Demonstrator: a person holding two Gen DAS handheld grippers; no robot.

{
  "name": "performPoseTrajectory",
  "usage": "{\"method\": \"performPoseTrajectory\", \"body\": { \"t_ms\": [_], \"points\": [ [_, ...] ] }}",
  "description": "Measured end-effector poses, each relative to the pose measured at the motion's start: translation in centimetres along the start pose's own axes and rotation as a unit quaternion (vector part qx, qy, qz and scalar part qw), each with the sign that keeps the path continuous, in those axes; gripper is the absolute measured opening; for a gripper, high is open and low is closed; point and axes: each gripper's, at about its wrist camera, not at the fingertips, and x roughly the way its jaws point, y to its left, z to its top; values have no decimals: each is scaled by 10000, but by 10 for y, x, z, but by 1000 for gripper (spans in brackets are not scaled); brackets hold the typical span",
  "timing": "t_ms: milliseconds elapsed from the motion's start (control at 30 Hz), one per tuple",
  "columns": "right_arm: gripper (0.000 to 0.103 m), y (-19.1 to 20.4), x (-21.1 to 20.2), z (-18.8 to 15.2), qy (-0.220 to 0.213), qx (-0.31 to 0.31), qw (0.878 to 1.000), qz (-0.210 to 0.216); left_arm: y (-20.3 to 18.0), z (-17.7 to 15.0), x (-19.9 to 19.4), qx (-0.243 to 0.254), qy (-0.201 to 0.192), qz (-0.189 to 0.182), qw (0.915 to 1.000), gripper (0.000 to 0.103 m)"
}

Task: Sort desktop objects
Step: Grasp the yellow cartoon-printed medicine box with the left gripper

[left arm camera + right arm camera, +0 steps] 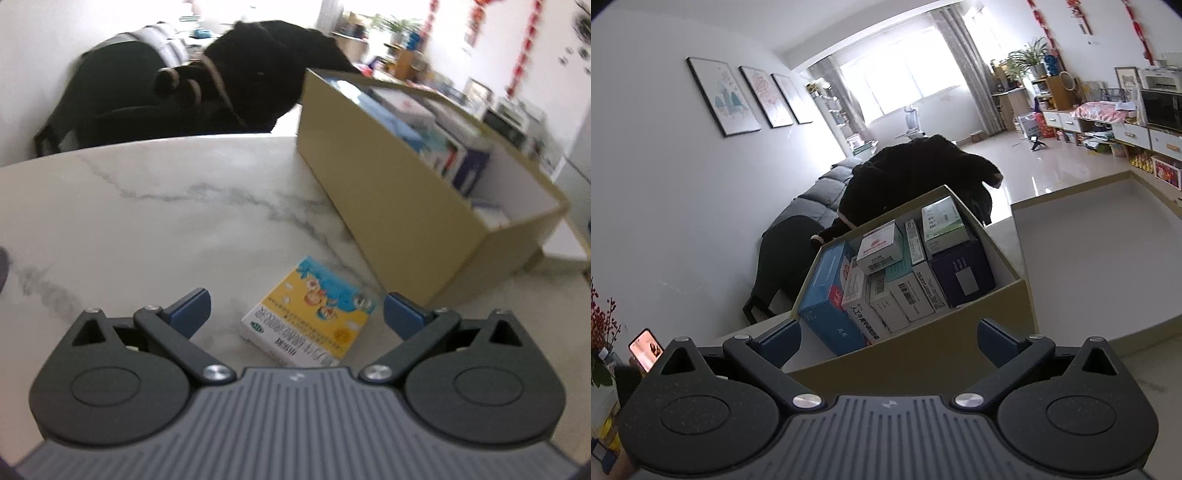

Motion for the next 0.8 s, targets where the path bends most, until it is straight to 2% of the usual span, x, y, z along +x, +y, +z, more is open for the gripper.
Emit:
{"method": "performPoseTrajectory", "body": {
  "t_ms": [133,267,400,533,667,733,800],
  "points": [
    [102,0,0,-6,-32,74,10000,11,-2,-7,9,514,76,-138,9986,101],
    [102,0,5,-13,96,123,9999,25,-3,-10,16,728,143,-177,9971,97],
    [102,0,10,-18,198,155,9997,13,-2,-21,25,821,226,-152,9963,91],
    [102,0,17,-22,269,191,9995,16,-7,-24,23,954,275,16,9951,89],
    [102,0,23,-23,281,274,9992,-14,-8,-24,18,790,342,119,9962,84],
    [102,0,25,-24,276,315,9991,-21,-10,-27,14,783,322,134,9963,77],
    [102,-1,28,-26,291,375,9989,0,-11,-29,10,777,317,99,9964,77]
  ]
}}
